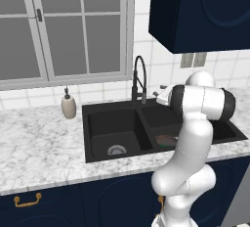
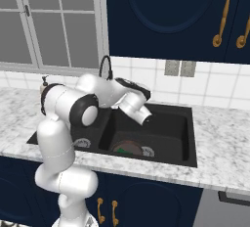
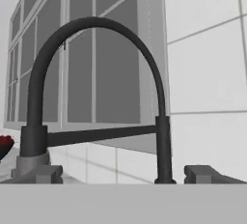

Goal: Pick the pan and sponge and place them into the sink. Then turn on the water.

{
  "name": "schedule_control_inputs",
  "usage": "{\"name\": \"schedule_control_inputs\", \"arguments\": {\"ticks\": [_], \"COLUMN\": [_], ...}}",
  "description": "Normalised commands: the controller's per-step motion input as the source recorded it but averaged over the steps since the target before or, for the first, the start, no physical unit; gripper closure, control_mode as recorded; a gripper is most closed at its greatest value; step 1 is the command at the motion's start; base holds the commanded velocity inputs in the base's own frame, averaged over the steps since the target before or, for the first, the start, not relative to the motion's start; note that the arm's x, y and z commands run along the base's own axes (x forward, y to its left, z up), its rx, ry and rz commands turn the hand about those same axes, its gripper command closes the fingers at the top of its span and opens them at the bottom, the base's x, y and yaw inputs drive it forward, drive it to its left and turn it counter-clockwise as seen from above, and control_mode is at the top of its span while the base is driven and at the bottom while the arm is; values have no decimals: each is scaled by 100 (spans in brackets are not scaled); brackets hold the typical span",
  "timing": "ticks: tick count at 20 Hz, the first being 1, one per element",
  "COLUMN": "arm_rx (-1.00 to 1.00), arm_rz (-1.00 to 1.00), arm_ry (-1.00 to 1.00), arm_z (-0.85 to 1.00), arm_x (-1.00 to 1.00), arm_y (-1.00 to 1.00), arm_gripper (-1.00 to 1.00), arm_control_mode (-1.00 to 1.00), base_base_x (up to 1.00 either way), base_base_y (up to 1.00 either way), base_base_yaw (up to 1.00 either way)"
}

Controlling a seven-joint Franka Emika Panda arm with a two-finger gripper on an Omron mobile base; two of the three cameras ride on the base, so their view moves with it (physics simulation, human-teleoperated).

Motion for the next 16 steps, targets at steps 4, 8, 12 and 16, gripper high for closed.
{"name": "schedule_control_inputs", "arguments": {"ticks": [4,8,12,16], "arm_rx": [0,0,0,0], "arm_rz": [0,0,0,0], "arm_ry": [0,0,0,0], "arm_z": [0,-10,-15,-19], "arm_x": [36,44,52,45], "arm_y": [21,10,0,0], "arm_gripper": [-100,-100,-100,-100], "arm_control_mode": [-100,-100,-100,-100], "base_base_x": [0,0,0,0], "base_base_y": [0,0,0,0], "base_base_yaw": [0,0,0,0]}}
